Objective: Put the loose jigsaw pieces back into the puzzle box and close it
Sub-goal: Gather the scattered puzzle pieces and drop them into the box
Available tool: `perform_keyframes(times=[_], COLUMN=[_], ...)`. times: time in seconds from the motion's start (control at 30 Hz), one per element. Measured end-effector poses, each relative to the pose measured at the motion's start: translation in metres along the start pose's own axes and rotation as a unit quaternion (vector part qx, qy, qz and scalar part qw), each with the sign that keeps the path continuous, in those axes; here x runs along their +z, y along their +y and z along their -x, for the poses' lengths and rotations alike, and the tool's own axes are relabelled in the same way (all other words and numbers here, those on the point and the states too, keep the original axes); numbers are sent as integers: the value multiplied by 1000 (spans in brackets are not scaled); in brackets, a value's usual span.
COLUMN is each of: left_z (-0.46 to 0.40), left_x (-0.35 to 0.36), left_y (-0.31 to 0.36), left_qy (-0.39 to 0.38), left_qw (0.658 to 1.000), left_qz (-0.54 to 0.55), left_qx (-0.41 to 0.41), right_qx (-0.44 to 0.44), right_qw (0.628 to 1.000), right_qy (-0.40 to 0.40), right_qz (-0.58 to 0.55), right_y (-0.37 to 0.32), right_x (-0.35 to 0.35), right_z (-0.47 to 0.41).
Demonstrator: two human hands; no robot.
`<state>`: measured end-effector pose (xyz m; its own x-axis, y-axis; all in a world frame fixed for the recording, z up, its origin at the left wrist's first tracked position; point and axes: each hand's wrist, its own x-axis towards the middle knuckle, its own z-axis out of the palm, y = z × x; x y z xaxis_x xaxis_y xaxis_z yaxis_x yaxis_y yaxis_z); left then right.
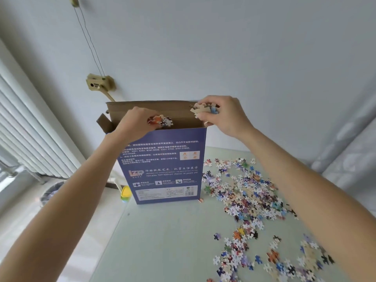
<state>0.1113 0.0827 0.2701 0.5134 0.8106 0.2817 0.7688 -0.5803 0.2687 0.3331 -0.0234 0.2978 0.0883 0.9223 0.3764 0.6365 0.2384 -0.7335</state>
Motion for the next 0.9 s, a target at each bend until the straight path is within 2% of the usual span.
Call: perform_keyframes(times=[0.27,0.53,0.67,0.9], left_z=[-4,-6,0,19], left_x=[-6,-8,-4,8], left_y=[-14,-24,-21,-16], left_qy=[-38,-45,-19,-2], left_qw=[999,995,995,992], left_qz=[23,93,101,129], left_qx=[-1,-17,-14,15], right_qx=[-58,-77,-84,-76], right_qw=[984,959,955,967], right_qy=[-69,-153,-157,-119], right_qz=[154,225,239,213], right_y=[-3,4,5,11], right_x=[40,63,68,79], right_z=[-40,-52,-55,-53])
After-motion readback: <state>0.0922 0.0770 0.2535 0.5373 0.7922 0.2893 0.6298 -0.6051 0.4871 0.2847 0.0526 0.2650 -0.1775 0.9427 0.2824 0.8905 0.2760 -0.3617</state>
